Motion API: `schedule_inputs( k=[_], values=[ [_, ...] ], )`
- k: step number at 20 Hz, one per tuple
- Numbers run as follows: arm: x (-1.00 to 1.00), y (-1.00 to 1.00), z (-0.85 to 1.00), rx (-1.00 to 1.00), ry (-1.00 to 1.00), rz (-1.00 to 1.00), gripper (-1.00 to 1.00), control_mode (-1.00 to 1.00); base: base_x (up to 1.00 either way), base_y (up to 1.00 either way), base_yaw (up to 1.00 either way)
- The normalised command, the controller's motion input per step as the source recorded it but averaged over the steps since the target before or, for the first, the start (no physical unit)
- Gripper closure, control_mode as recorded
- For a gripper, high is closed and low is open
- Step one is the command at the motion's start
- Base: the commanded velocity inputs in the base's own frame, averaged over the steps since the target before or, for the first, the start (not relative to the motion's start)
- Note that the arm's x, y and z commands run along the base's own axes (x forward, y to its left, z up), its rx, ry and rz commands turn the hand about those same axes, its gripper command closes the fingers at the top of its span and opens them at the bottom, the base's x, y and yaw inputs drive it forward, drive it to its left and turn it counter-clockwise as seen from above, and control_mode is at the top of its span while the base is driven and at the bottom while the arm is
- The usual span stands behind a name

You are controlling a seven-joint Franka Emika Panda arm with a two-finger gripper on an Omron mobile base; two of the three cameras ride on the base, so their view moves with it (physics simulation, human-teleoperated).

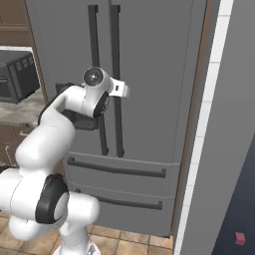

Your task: Retrieve the sausage and cheese from the fridge and place them on the cutting board on the counter.

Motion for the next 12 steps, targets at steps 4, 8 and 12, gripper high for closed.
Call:
schedule_inputs(
  k=[4,8,12],
  values=[
    [0.54,0.00,0.00,0.00,-0.02,0.00,-1.00,-1.00,0.00,0.00,0.00],
    [0.47,-0.13,0.00,0.00,-0.01,0.00,-1.00,-1.00,0.00,0.00,0.00],
    [0.52,-0.14,-0.03,0.00,-0.03,0.00,-1.00,-1.00,0.00,0.00,0.00]
  ],
)
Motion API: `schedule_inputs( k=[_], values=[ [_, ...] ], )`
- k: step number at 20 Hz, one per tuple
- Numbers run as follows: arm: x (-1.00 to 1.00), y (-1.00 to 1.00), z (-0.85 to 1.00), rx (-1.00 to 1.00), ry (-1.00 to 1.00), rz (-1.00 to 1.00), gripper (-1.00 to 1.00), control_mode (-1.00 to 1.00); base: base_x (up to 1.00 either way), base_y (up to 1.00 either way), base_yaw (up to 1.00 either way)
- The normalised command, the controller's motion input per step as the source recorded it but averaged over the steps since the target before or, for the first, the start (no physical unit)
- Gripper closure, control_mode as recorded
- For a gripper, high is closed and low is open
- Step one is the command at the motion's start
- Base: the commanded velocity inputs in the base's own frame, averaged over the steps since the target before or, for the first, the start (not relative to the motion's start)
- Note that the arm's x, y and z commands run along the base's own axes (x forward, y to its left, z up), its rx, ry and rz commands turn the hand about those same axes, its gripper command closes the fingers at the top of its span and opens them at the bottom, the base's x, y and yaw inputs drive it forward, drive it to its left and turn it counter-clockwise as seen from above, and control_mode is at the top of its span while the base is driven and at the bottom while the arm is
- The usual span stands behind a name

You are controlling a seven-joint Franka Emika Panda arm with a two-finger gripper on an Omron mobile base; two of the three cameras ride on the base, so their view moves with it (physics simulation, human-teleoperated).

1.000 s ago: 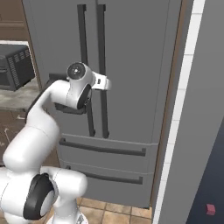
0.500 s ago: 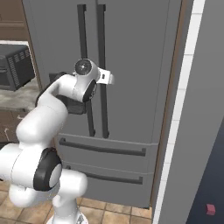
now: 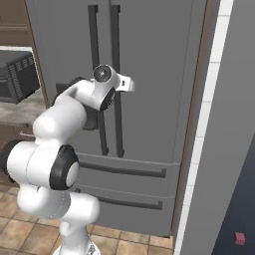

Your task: Retrieve the sausage and cheese from the fridge and place them on the cutting board on the counter.

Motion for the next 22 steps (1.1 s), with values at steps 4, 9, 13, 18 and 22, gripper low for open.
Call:
schedule_inputs(
  k=[4,9,13,18,22],
  values=[
    [0.59,-0.05,-0.21,0.00,-0.05,0.00,-1.00,-1.00,0.00,0.00,0.00],
    [0.63,0.00,-0.16,0.04,-0.02,0.00,-1.00,-1.00,0.00,0.00,0.00],
    [0.67,0.00,-0.11,0.01,0.02,0.00,1.00,-1.00,0.00,0.00,0.00],
    [0.09,0.00,-0.03,-0.02,0.02,0.00,1.00,-1.00,0.00,0.00,0.00],
    [-0.08,-0.01,-0.01,-0.04,0.03,0.00,1.00,-1.00,0.00,0.00,0.00]
  ],
)
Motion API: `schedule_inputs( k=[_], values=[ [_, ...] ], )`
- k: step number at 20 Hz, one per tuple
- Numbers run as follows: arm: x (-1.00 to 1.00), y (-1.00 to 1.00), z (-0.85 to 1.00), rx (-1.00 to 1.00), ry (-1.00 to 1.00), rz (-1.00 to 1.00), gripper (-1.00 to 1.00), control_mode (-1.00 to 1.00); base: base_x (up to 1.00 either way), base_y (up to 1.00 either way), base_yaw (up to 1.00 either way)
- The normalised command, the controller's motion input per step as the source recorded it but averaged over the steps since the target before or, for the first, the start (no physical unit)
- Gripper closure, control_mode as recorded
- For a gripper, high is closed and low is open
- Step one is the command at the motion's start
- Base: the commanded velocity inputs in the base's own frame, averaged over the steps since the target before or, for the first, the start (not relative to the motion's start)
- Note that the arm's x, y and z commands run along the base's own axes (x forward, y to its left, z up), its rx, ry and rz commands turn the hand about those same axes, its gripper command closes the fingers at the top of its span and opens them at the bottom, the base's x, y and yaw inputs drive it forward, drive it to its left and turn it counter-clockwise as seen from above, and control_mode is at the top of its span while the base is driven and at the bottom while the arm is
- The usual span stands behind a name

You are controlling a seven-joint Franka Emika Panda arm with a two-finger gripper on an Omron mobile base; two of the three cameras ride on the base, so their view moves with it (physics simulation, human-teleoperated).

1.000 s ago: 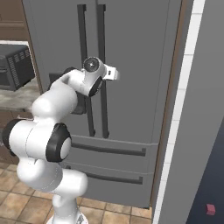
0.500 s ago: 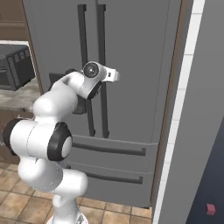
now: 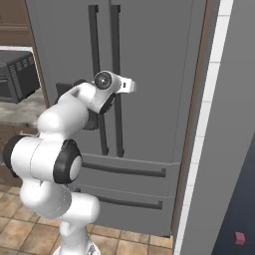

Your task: Retrieve the sausage and cheese from the fridge and place them on the cutting board on the counter.

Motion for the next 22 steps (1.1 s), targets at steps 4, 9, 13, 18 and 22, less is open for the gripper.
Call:
schedule_inputs(
  k=[4,9,13,18,22],
  values=[
    [-0.38,-0.26,-0.15,-0.04,0.01,-0.01,1.00,-1.00,0.00,0.00,0.00],
    [-0.73,-0.70,-0.03,-0.09,-0.03,0.04,1.00,-1.00,0.00,0.00,0.00],
    [-0.86,-0.90,-0.04,-0.06,-0.07,0.10,1.00,-1.00,0.00,0.00,0.00],
    [-0.81,-0.92,-0.07,-0.04,-0.05,0.16,1.00,-1.00,0.00,0.00,0.00],
    [-0.49,-0.56,-0.13,-0.08,0.00,0.21,-1.00,-1.00,0.00,0.00,0.00]
  ],
)
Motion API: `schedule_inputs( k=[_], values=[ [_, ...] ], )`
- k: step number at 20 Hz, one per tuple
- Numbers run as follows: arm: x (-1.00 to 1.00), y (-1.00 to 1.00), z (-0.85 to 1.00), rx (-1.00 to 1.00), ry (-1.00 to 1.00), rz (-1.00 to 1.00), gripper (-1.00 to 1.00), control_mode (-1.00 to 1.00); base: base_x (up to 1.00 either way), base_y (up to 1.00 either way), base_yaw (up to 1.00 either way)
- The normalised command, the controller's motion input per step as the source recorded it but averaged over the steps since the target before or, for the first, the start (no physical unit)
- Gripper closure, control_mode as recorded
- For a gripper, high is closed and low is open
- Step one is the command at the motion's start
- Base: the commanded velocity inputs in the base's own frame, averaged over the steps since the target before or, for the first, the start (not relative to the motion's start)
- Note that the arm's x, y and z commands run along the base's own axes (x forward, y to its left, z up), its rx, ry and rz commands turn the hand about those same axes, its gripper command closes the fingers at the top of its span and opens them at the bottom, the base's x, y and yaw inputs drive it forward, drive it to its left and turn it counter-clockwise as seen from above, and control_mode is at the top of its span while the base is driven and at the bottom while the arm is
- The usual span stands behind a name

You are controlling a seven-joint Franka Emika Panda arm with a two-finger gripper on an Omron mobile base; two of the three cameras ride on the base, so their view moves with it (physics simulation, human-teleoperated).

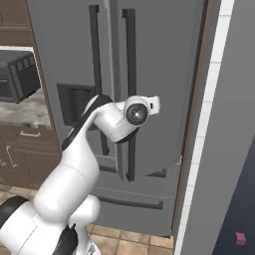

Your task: Retrieve the sausage and cheese from the fridge and place them on the cutting board on the counter.

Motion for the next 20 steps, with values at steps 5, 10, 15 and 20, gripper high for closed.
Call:
schedule_inputs(
  k=[5,10,15,20],
  values=[
    [-0.10,-0.05,-0.20,-0.08,0.00,0.18,-1.00,-1.00,0.00,0.00,0.00],
    [-0.83,-0.34,-0.07,-0.06,0.00,0.11,-1.00,-1.00,0.00,0.00,0.00],
    [-0.99,0.03,0.07,-0.11,-0.06,0.07,-1.00,-1.00,0.00,0.00,0.00],
    [-0.38,0.92,0.07,-0.32,0.13,-0.15,-1.00,-1.00,0.00,0.00,0.00]
  ],
)
